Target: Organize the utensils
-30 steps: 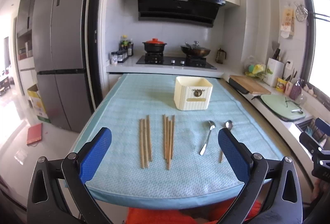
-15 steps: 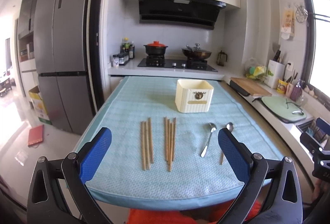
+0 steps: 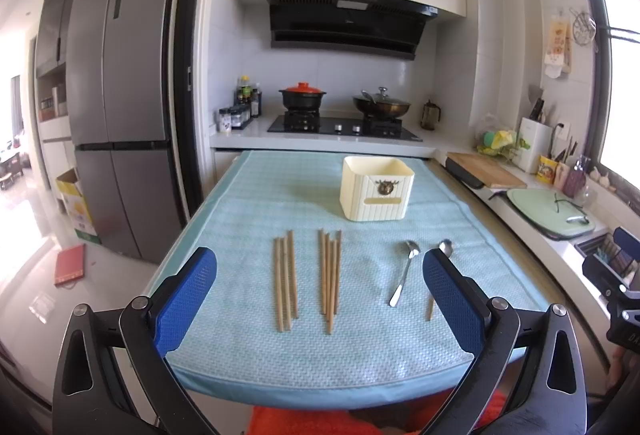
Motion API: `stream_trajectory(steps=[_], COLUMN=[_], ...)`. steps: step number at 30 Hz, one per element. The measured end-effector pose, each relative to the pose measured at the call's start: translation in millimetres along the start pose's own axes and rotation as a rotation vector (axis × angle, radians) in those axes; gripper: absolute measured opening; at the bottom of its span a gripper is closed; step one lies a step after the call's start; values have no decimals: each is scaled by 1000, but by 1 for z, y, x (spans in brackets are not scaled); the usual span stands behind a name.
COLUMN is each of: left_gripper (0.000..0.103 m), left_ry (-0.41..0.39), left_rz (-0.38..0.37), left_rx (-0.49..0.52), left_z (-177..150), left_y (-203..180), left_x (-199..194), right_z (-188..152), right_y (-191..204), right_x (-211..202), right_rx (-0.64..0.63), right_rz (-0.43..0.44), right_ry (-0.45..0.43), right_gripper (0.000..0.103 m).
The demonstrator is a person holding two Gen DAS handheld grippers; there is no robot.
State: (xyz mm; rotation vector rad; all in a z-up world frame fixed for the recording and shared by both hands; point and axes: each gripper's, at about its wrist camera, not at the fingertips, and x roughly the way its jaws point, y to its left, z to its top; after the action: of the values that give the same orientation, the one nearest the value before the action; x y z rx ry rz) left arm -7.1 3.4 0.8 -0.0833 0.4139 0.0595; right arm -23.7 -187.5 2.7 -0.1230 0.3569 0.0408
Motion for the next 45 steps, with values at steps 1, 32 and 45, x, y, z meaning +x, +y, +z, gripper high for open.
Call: stream_trajectory(steps=[1,32,45], left_gripper=[103,103,103], left_ry=[-1,1,2], left_rz=[-1,-7,-4], left_rx=[0,13,13], left_z=[0,1,1], left_y=[0,-1,-1], left_x=[0,-4,-3], right_z=[0,0,0], right_y=[0,1,2], right_x=[0,-7,-4], right_rx=[1,2,5], right_rz=[0,-5,1], right_ry=[0,-17,-9], right_gripper=[103,103,103])
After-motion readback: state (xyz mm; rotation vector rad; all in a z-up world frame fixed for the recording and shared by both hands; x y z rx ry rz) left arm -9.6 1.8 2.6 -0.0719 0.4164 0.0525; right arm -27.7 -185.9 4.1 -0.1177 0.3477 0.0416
